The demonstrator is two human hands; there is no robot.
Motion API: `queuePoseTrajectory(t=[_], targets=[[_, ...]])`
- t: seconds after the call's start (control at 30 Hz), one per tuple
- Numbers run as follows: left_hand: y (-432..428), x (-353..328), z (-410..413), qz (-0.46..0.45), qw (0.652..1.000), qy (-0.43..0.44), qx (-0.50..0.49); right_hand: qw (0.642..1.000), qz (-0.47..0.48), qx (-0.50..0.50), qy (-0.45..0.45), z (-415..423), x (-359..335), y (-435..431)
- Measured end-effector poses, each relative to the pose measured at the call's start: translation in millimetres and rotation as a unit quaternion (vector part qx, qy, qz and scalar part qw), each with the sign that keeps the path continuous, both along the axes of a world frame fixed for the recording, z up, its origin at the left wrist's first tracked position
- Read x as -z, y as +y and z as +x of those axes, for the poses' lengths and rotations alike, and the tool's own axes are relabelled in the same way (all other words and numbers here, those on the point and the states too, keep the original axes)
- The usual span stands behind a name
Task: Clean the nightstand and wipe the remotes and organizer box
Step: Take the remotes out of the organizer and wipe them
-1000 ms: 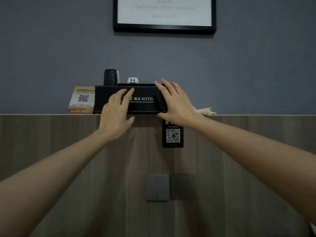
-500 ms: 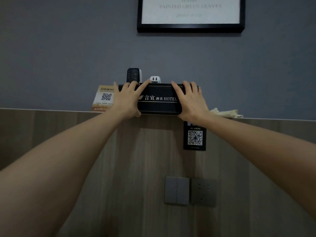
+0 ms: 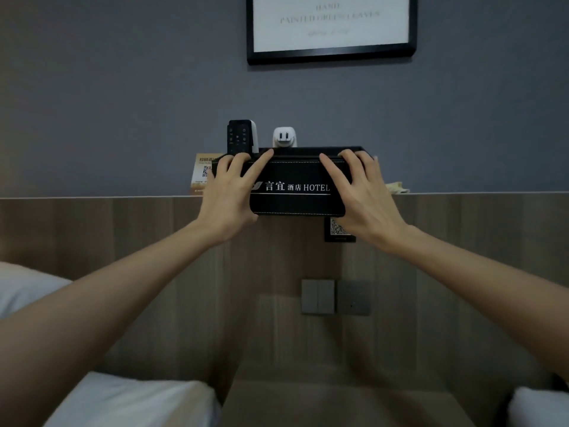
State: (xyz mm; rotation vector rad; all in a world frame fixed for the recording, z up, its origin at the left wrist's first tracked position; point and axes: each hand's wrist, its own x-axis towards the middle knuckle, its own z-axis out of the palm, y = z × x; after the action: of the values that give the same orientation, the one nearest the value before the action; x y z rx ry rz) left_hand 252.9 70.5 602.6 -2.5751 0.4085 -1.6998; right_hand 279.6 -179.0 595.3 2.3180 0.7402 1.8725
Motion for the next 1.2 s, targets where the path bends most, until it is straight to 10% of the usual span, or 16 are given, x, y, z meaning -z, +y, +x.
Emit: queuePoseTrajectory(t=[1.2], targets=[[-42, 335, -107, -0.022, 0.976, 0.217, -0.027, 0.987, -0.039, -0.009, 0.157, -96, 336, -48]])
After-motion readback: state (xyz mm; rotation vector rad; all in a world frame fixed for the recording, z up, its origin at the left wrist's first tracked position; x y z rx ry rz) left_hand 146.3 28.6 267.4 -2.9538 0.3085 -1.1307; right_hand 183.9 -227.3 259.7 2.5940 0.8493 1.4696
